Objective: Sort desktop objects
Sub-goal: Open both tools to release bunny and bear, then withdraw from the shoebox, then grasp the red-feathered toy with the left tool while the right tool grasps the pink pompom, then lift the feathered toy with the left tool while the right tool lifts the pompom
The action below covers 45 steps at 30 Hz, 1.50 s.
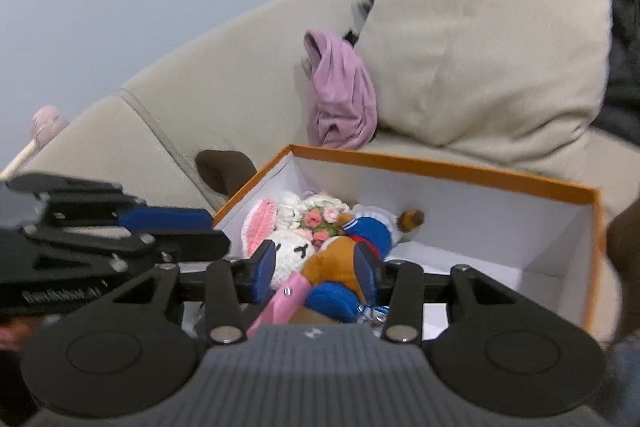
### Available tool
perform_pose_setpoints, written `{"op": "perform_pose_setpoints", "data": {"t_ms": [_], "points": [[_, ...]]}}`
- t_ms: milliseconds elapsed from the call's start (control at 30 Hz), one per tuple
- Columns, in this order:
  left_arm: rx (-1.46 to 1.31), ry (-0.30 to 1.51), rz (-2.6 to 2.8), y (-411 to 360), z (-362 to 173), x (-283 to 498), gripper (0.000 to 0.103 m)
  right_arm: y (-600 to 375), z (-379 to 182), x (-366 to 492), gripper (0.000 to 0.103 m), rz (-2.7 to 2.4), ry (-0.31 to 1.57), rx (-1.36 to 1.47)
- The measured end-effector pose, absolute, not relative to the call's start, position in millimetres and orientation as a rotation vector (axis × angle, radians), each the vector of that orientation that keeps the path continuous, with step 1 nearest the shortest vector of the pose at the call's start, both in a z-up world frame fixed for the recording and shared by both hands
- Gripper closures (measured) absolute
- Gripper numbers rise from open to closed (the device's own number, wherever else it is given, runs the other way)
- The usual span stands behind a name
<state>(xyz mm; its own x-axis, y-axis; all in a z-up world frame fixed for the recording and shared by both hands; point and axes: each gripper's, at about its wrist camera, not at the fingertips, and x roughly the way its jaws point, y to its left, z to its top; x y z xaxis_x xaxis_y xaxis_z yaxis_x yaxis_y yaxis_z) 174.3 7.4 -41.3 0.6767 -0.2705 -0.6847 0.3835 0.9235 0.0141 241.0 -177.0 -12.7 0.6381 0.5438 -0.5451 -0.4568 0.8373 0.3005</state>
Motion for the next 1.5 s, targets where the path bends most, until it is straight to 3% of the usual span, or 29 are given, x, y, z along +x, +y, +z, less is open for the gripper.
{"op": "perform_pose_setpoints", "data": {"t_ms": [233, 433, 633, 700, 733, 1267, 1400, 1500], "points": [[0.088, 0.728, -0.43, -6.3, -31.4, 111.7, 0.078, -207.9, 3.7, 164.0, 0.059, 0.472, 0.622, 0.131], [0.106, 0.744, -0.458, -19.5, -53.3, 67.5, 0.075, -232.0, -13.8, 107.7, 0.059, 0.389, 0.631, 0.14], [0.068, 0.824, -0.503, -31.8, -95.4, 48.7, 0.065, -243.0, -44.6, 77.9, 0.056, 0.314, 0.662, 0.132], [0.051, 0.828, -0.473, -31.9, -107.3, 47.6, 0.048, -243.6, -52.6, 73.0, 0.055, 0.29, 0.662, 0.111], [0.038, 0.831, -0.46, -31.9, -112.1, 46.7, 0.047, -243.5, -55.6, 71.4, 0.055, 0.283, 0.663, 0.1], [-0.02, 0.981, -0.374, -39.3, -176.2, 61.4, 0.047, -229.4, -95.4, 79.0, 0.045, 0.304, 0.752, 0.053], [-0.048, 0.999, -0.364, -34.9, -182.9, 62.5, 0.062, -222.7, -100.5, 82.5, 0.045, 0.307, 0.762, 0.029], [-0.066, 1.001, -0.37, -30.7, -184.9, 62.1, 0.073, -219.4, -102.2, 83.1, 0.053, 0.296, 0.765, 0.007]]}}
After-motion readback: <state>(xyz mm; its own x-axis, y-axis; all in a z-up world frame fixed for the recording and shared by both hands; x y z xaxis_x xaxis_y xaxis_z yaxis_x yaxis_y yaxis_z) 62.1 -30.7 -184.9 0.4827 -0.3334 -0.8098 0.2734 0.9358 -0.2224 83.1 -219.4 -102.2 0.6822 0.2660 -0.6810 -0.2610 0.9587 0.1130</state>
